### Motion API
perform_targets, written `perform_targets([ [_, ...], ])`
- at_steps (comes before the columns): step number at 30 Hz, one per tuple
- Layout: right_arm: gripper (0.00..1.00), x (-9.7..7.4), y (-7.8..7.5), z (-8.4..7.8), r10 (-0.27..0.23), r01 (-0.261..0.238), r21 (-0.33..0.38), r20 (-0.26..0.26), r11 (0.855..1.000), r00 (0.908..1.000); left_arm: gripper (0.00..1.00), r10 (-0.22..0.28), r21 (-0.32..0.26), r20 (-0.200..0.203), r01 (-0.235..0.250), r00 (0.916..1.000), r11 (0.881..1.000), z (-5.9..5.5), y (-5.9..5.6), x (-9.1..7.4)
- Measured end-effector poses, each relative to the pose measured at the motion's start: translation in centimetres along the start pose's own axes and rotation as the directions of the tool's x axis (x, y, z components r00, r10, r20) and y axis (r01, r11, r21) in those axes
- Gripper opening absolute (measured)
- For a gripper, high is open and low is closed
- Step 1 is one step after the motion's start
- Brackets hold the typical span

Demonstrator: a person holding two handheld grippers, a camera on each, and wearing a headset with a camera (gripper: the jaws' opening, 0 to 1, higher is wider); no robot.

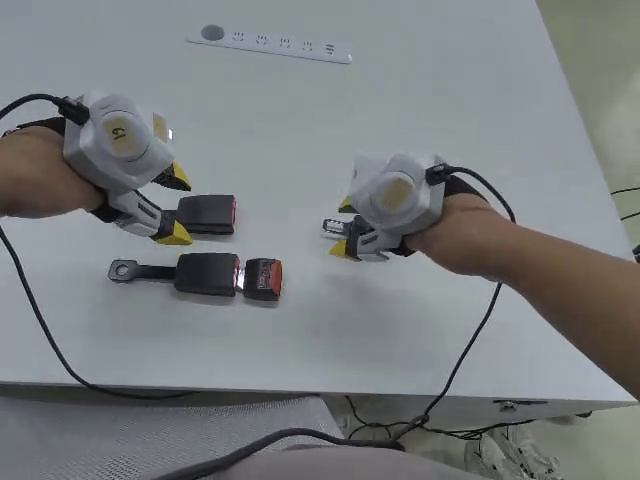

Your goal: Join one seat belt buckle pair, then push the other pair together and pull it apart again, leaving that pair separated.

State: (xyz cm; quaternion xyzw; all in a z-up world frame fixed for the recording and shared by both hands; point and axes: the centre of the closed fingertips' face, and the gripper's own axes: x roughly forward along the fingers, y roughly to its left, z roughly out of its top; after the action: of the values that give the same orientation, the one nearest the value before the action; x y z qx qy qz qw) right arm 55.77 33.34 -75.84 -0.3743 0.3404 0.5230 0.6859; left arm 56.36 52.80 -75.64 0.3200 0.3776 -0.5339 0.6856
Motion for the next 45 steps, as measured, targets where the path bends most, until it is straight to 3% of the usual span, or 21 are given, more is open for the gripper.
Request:
perform_targets([
  [6, 0.32, -0.3, -1.5, -2.0, -0.013, 0.014, 0.020, -0.022, 1.000, 0.9997, 0.45, -0.012, 0.009, -0.007, 0.012, 0.9999, 1.000, -0.1, 0.6, 0.9],
  [9, 0.33, -0.4, -1.8, -2.8, -0.009, 0.010, 0.023, -0.034, 1.000, 0.9994, 0.45, -0.027, 0.013, -0.014, 0.027, 0.9995, 1.000, 0.2, 0.2, 1.2],
  [11, 0.35, -0.6, -1.8, -3.0, -0.013, 0.013, 0.014, -0.038, 1.000, 0.9992, 0.44, -0.034, 0.036, -0.039, 0.036, 0.9986, 0.999, 0.1, 0.0, 1.5],
  [15, 0.33, 0.0, -1.7, -4.4, 0.018, -0.018, 0.008, -0.052, 1.000, 0.9985, 0.42, -0.050, 0.046, -0.047, 0.052, 0.9976, 0.998, 0.0, -0.3, 2.0],
  [18, 0.33, 0.3, -1.7, -4.8, 0.031, -0.030, 0.016, -0.053, 0.999, 0.9981, 0.41, -0.059, 0.072, -0.074, 0.064, 0.9955, 0.995, -0.4, -0.5, 2.5],
  [20, 0.32, 1.1, -1.8, -5.3, 0.037, -0.036, 0.018, -0.057, 0.999, 0.9977, 0.38, -0.041, 0.121, -0.116, 0.055, 0.9924, 0.991, -1.0, -0.1, 2.9],
  [23, 0.31, 0.5, -1.1, -5.0, 0.052, -0.052, 0.005, -0.060, 0.999, 0.9969, 0.36, -0.046, 0.105, -0.102, 0.057, 0.9937, 0.993, -0.8, 0.2, 3.3],
  [24, 0.31, 1.2, -1.4, -5.5, 0.058, -0.058, -0.001, -0.058, 0.998, 0.9967, 0.36, -0.049, 0.103, -0.101, 0.059, 0.9937, 0.993, -0.8, 0.2, 3.3],
  [35, 0.31, 1.0, -1.3, -5.5, 0.078, -0.079, -0.017, -0.052, 0.997, 0.9956, 0.34, -0.050, 0.108, -0.111, 0.062, 0.9925, 0.992, -1.0, 0.7, 3.6],
  [41, 0.32, 1.4, -1.4, -5.6, 0.118, -0.118, -0.005, -0.043, 0.993, 0.9921, 0.33, -0.048, 0.108, -0.123, 0.061, 0.9912, 0.992, -1.2, 0.9, 3.8],
  [45, 0.32, 1.4, -1.4, -5.4, 0.138, -0.138, 0.008, -0.067, 0.990, 0.9881, 0.32, -0.048, 0.109, -0.140, 0.064, 0.9889, 0.992, -1.3, 0.9, 3.9],
])
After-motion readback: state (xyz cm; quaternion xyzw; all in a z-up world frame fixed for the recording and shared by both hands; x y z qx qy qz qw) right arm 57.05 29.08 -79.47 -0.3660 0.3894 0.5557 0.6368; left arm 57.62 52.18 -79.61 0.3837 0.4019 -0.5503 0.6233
